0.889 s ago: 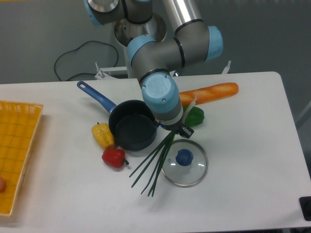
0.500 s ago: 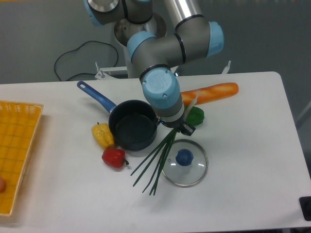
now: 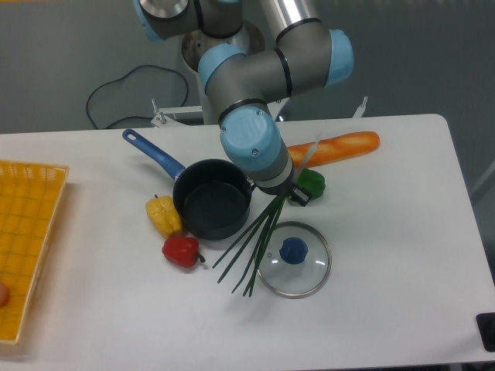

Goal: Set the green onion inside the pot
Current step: 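Lift the held green onions up from beside the glass lid, then carry the green onions over the dark blue saucepan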

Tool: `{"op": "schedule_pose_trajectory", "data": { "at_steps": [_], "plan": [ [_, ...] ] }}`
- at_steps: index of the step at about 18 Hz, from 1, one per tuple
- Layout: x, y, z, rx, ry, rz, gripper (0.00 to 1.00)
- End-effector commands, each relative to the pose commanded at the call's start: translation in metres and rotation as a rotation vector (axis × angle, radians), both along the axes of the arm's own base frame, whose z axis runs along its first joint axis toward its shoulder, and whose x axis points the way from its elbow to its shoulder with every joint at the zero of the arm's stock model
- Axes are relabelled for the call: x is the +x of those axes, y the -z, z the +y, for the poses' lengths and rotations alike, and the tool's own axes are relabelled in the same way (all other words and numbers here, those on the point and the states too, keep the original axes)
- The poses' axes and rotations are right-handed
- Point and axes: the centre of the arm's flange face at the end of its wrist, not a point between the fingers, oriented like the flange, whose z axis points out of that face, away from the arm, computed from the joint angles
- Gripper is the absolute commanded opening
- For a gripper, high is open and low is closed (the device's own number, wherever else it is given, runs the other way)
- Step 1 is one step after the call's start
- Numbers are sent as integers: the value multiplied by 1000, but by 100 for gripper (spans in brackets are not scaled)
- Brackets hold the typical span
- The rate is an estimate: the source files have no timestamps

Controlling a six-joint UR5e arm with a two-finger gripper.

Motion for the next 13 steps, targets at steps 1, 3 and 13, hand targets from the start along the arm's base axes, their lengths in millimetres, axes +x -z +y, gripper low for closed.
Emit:
{"op": "schedule_pose_trajectory", "data": {
  "at_steps": [1, 3, 13],
  "plan": [
    [4, -2, 1, -6, 6, -5, 0],
    [17, -1, 6, -37, 37, -6, 0],
    [50, -22, -11, -171, 211, -114, 0]
  ]
}}
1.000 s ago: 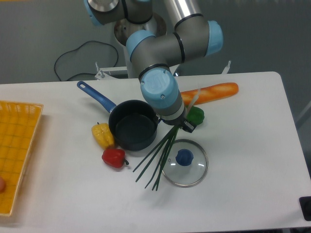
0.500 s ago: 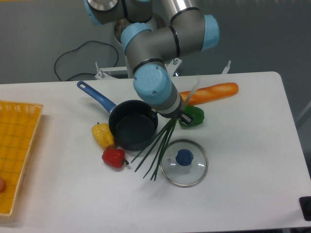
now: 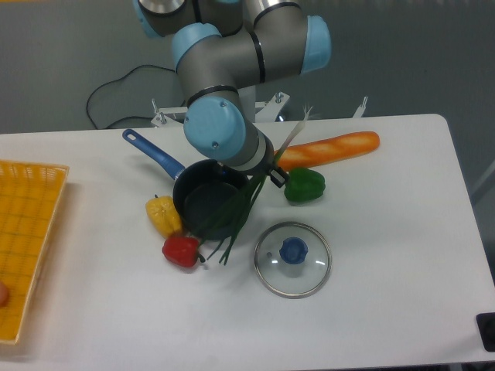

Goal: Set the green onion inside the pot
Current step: 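Carry the green onions over the dark blue saucepan, then lower the green onions down into the saucepan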

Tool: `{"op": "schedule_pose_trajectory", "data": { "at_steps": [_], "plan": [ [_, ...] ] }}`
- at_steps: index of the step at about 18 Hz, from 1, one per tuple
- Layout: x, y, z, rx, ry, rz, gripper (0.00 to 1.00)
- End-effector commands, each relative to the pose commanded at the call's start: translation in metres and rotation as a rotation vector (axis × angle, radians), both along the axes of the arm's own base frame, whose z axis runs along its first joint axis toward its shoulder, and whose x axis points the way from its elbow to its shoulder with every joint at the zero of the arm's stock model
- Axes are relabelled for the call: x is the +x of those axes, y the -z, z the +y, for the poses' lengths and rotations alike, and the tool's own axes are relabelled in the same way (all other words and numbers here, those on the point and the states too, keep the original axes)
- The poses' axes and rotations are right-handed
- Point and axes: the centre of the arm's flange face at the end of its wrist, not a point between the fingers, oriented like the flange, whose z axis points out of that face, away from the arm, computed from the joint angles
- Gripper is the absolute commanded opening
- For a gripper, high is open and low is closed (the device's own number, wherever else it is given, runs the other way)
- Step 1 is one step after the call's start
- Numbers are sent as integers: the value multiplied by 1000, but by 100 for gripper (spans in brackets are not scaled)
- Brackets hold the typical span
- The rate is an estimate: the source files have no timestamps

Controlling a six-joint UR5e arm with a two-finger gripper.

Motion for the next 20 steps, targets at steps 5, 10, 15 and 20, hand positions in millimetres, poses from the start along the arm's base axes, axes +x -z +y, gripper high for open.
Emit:
{"op": "schedule_pose_trajectory", "data": {
  "at_steps": [5, 10, 15, 20],
  "plan": [
    [13, -8, -9, -54, 42, -21, 0],
    [23, 9, -16, -182, 126, 1, 0],
    [29, 23, -22, -207, 129, -23, 0],
    [36, 32, -21, -221, 135, -26, 0]
  ]
}}
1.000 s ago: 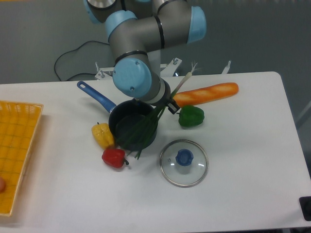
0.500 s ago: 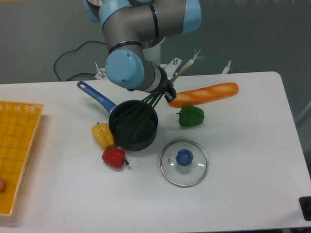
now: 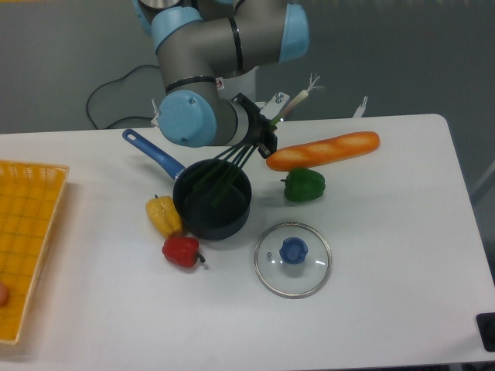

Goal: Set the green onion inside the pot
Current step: 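Lower the green onions down into the saucepan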

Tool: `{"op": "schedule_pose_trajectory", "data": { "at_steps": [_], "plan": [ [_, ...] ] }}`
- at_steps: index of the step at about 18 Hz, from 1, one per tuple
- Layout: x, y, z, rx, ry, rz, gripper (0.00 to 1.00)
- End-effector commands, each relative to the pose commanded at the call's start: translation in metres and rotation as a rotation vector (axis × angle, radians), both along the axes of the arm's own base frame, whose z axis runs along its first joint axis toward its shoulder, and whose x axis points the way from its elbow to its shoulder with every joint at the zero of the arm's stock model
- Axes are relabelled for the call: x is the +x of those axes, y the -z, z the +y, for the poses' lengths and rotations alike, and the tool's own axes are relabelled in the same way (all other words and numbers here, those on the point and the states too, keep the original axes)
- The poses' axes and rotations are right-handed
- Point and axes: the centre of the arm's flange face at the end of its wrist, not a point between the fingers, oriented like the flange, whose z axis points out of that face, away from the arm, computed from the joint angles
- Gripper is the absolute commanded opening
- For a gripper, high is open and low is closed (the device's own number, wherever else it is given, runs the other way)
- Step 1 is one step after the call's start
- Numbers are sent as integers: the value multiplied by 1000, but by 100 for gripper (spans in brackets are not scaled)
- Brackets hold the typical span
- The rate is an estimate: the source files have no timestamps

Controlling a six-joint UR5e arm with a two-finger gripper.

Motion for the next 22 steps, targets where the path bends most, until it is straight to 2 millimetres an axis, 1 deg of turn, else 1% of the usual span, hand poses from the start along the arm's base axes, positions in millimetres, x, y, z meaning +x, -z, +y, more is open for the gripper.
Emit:
{"op": "schedule_pose_trajectory", "data": {
  "at_steps": [4, 6, 9, 11, 14, 17, 22],
  "plan": [
    [1, 7, 1, -10, 0, -10, 0],
    [2, 9, 2, -11, -1, -8, 2],
    [1, 17, 6, -14, -25, 8, 3],
    [8, 24, 13, -21, -24, 16, 3],
    [8, 28, 14, -27, -25, 15, 3],
    [6, 37, 18, -34, -43, 28, 3],
    [5, 42, 19, -48, -46, 43, 4]
  ]
}}
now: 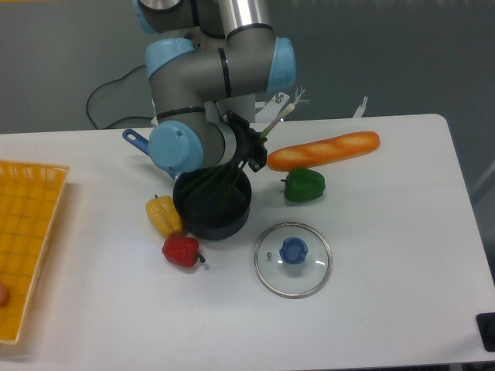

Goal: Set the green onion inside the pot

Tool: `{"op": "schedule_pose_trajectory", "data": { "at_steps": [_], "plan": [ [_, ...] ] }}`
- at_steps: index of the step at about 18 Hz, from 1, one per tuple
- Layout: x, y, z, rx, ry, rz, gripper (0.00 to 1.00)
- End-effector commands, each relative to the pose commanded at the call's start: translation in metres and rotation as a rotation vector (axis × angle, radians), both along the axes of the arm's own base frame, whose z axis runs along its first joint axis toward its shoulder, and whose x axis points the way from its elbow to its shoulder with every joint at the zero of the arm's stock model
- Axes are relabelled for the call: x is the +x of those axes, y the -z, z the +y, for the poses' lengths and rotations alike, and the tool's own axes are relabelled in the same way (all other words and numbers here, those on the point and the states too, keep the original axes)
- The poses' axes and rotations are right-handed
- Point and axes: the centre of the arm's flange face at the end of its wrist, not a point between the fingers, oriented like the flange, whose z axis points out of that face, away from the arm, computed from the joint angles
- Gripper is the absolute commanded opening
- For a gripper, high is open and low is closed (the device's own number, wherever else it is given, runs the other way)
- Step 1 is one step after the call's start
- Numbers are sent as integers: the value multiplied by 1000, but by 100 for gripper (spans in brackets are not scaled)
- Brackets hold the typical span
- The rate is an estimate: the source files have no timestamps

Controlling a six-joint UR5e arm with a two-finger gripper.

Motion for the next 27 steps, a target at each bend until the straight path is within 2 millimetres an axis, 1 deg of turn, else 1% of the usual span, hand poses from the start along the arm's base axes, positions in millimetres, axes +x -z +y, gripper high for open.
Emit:
{"op": "schedule_pose_trajectory", "data": {
  "at_steps": [6, 11, 14, 17, 19, 21, 23, 26, 27],
  "plan": [
    [-6, 8, 5, -14, -18, 33, 4],
    [-4, 20, 25, 4, -24, 82, 4],
    [-3, 22, 27, 3, -22, 79, 4],
    [2, 28, 32, 1, -26, 88, 5],
    [7, 36, 36, -5, -28, 99, 5],
    [8, 40, 38, -11, -30, 99, 5],
    [13, 45, 38, -19, -22, 94, 7],
    [19, 56, 41, -35, -13, 86, 7],
    [20, 56, 42, -32, -18, 92, 7]
  ]
}}
